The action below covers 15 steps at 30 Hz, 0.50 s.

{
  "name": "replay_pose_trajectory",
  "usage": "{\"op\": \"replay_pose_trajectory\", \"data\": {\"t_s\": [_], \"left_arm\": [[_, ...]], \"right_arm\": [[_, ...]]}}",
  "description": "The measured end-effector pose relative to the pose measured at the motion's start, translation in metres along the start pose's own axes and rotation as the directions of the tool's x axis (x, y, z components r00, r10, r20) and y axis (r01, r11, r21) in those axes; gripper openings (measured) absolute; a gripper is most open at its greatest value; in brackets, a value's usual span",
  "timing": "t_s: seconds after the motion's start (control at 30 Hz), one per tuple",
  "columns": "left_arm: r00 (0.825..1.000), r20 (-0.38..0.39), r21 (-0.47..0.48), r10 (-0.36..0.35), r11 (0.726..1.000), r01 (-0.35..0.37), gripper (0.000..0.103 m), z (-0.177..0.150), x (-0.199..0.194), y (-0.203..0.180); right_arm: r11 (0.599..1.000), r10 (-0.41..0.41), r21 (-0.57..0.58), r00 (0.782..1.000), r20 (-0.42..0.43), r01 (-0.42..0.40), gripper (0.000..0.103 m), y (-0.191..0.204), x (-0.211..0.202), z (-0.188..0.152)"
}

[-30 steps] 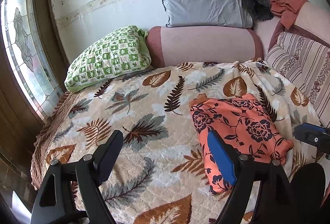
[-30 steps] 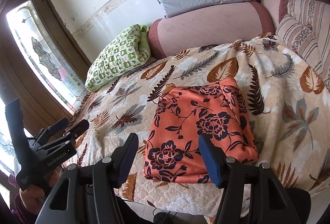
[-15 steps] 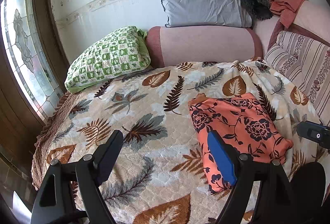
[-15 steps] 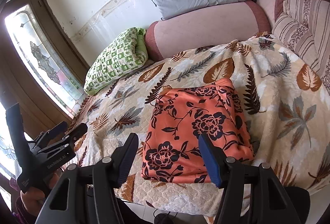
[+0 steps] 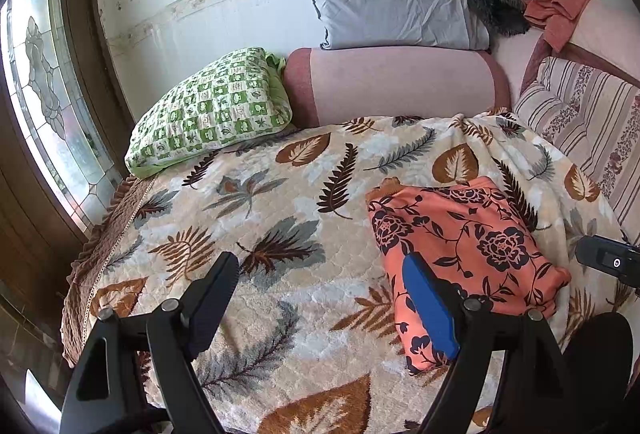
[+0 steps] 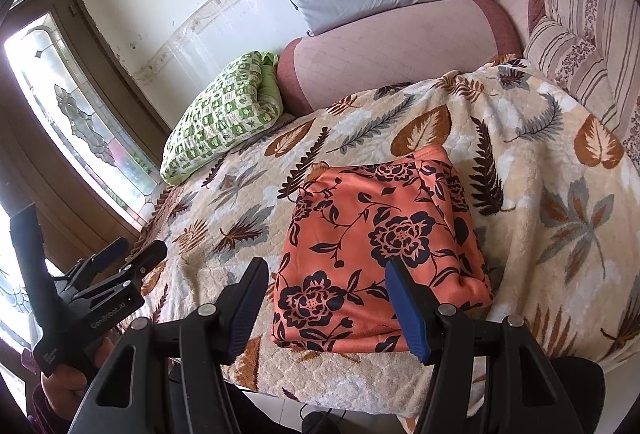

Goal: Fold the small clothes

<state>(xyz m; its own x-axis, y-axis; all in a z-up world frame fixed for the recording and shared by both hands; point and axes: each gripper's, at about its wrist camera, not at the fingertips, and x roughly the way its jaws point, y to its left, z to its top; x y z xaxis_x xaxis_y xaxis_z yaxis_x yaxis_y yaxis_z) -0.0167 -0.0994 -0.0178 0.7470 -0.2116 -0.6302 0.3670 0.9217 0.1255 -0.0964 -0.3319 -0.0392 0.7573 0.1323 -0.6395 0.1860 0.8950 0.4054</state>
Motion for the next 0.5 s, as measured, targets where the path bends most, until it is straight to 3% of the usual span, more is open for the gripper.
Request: {"op": "replay_pose_trajectory", "data": {"t_s": [0.5], "left_arm": [[1.000,-0.014,0.015,-0.006,1.000,0.006,0.084,-0.0024,0.0055,-0.0003]], "right_arm": [[1.000,0.000,0.024,1.000,0.009,0.000,0.065,-0.0095,0.0002,-0.0002]]}}
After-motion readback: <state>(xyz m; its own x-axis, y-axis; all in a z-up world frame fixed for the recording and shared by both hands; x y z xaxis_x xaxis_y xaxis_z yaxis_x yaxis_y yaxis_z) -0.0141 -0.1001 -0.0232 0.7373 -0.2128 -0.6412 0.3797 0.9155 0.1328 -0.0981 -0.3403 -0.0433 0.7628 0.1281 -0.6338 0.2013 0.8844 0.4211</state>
